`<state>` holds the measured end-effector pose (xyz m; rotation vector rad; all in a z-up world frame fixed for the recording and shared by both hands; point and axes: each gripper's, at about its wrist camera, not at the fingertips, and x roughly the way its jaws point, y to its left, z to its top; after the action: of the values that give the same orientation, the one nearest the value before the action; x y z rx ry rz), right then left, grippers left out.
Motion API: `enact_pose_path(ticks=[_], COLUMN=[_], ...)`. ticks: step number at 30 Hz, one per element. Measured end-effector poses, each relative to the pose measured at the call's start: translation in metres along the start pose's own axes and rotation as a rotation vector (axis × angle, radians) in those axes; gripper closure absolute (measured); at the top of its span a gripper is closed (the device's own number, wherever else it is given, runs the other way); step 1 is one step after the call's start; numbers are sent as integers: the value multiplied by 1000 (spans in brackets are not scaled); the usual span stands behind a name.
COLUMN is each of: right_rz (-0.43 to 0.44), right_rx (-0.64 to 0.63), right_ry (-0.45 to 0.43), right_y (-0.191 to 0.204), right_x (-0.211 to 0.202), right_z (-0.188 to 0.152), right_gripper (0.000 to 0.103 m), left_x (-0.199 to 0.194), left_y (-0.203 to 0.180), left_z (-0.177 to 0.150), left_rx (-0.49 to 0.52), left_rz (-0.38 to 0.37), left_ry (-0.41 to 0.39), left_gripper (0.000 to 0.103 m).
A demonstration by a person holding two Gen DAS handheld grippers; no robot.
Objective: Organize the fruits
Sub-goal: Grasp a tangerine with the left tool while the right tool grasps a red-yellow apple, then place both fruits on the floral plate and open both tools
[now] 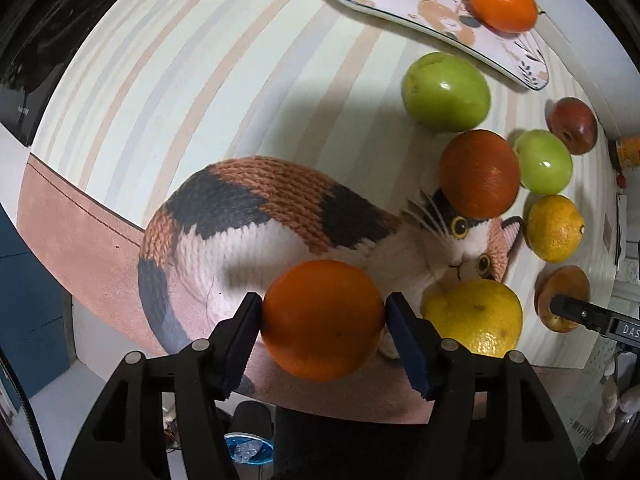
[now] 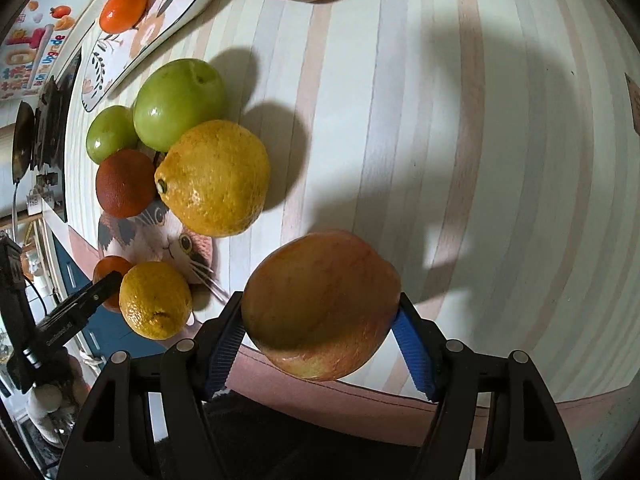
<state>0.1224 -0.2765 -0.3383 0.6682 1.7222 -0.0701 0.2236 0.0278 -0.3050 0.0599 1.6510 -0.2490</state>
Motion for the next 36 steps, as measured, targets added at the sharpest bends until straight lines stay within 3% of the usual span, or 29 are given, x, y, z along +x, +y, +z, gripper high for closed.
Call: enact_pose_path(ticks=[9,16,20,24,29,36], right_rz=[-39,-10,0,-81,-202,-257], right_rx=[-59,-129,-185,-277,-380,-401], right_ry=[-56,-172,-258,-305,-277,-212], right_y=[11,49,86,133,183,207], right_x=[-14,-63,-87,-86,-62,-33], right_z=[1,19,55,105,148,175], right_gripper=[30,30,30,30,30,30], left_x=[-4,-62,-99,-113,-109,-87], left_y=[-7,-12,-23,-24,-24,-24], left_z=[-2,32,80,133,201,248], left_rx=[-4,-10,19,43,69,113], left_rz=[14,-55,-94,-62,6,60], left_ry=[-22,-91,-159,-210,-218,-170], left_gripper=[43,43,43,43,43,43])
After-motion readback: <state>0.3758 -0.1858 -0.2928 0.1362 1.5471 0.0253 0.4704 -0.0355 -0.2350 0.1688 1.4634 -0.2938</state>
